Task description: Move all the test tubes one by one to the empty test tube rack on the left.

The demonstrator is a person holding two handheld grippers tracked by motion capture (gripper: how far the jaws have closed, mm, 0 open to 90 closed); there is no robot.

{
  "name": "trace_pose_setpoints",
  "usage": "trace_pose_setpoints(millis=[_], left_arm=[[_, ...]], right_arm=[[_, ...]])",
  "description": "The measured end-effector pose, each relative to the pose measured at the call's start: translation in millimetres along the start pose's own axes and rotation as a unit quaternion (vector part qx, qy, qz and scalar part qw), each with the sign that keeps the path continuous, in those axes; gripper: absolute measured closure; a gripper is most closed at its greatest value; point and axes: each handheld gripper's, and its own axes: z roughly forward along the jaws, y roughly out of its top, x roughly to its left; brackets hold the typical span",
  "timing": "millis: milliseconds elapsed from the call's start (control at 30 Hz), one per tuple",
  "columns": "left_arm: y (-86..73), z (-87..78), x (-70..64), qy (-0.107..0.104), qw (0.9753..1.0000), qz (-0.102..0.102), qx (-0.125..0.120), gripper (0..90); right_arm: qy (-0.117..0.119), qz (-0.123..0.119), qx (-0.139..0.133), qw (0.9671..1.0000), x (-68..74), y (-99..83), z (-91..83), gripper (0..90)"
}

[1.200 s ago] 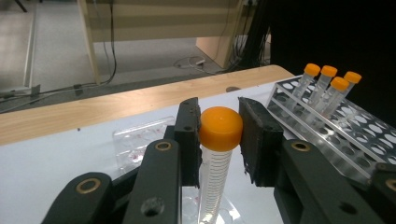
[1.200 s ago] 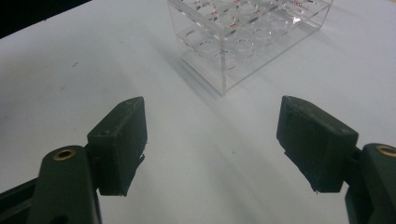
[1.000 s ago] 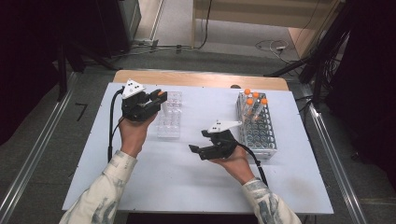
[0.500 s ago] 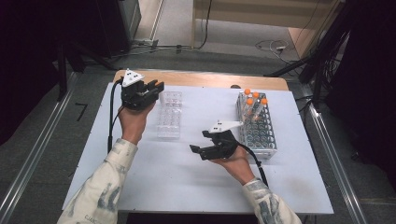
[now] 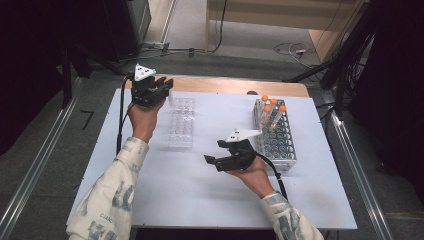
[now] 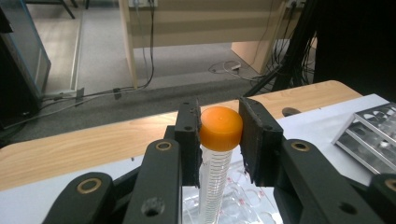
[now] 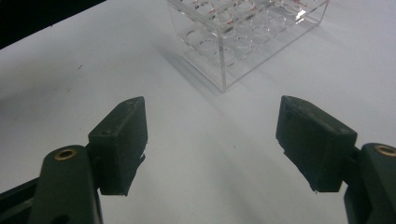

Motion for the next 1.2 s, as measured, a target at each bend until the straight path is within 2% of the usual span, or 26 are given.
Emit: trace_pose_setpoints(millis=[233,300,533,633,1000,1133,1200], left_arm=[[5.6,16.8,4.7,0.008,1.0,-0.001,0.001,70.6],[7.3,20.4,5.4,0.004,1.0,-0.005,0.004,70.6],[7.4,32.8,2.4,0.005,0.9999,-0.008,0.013,70.6],[3.6,36.9,0.7,0.01,0.9997,0.002,0.023,70.6],[-24.4,46.9,4.0,0.014,0.9986,-0.004,0.051,70.5],[-31.7,49.6,0.8,0.018,0.9977,0.01,0.065,70.4],[-35.9,51.4,0.1,0.02,0.9975,0.009,0.068,70.4]], right_arm=[[0.001,0.001,0.001,1.0,-0.7,-0.2,1.2,23.4],[0.002,0.0,0.001,1.0,-0.4,-0.2,0.6,23.5],[0.004,0.004,-0.002,1.0,0.0,0.0,-1.0,23.6],[0.004,0.003,-0.003,1.0,-0.5,-0.1,-1.3,23.6],[0.003,0.0,-0.004,1.0,-0.3,0.0,-1.9,23.8],[0.003,0.001,-0.004,1.0,0.3,0.1,-2.3,23.8],[0.003,0.002,-0.006,1.0,-0.2,0.4,-2.8,23.8]])
